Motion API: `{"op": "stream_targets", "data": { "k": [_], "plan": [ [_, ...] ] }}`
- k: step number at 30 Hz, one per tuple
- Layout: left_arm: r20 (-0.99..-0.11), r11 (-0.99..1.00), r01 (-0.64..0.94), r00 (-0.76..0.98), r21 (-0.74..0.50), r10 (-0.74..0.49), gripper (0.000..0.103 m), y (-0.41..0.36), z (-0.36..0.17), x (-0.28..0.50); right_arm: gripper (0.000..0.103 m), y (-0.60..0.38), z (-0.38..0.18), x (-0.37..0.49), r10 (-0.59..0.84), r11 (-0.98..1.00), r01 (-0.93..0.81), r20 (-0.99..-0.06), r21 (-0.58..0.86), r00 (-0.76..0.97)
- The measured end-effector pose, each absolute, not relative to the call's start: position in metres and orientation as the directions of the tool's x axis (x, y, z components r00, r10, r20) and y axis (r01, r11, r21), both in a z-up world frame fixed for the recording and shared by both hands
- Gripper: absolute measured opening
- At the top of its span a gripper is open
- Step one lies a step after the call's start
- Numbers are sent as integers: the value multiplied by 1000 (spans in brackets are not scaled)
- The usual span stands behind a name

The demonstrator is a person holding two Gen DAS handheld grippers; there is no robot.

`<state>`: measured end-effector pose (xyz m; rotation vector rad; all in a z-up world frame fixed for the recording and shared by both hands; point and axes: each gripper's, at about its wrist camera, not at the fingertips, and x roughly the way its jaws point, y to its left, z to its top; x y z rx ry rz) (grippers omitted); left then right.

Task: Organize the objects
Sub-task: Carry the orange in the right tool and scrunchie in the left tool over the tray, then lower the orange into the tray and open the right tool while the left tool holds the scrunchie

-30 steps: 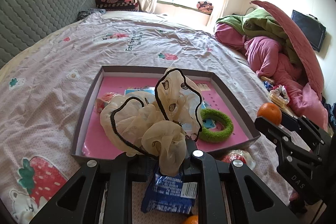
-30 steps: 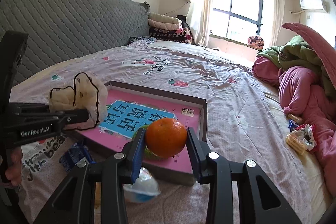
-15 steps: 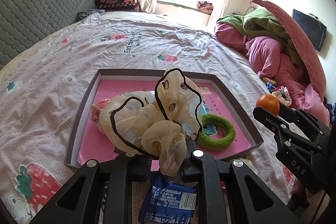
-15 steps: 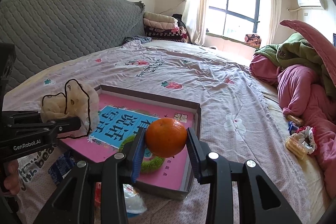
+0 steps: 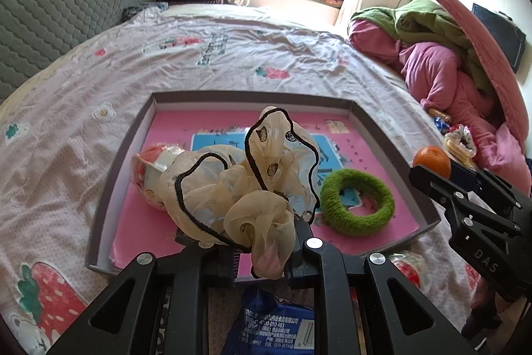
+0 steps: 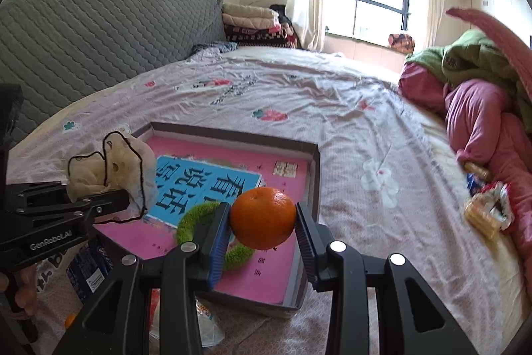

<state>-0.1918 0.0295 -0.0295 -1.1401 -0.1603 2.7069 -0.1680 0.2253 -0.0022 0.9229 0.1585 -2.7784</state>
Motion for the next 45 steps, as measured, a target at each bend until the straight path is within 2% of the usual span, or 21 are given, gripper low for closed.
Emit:
{"op": "stream_targets", "data": {
  "k": [16, 27, 45],
  "plan": [
    [-732, -976, -154, -646, -155, 218, 23, 39, -49, -196, 39, 238, -31, -182, -179, -978, 204, -703, 49, -688],
    [-729, -987, -142, -667, -80, 155, 29, 44, -49, -191, 39, 226, -33, -179, -138, -977, 213, -711, -17, -690],
    [-738, -986, -133, -654, -100, 163, 32, 39, -49, -194, 39, 225, -33, -177, -120, -977, 211, -715, -39, -689]
  ]
}}
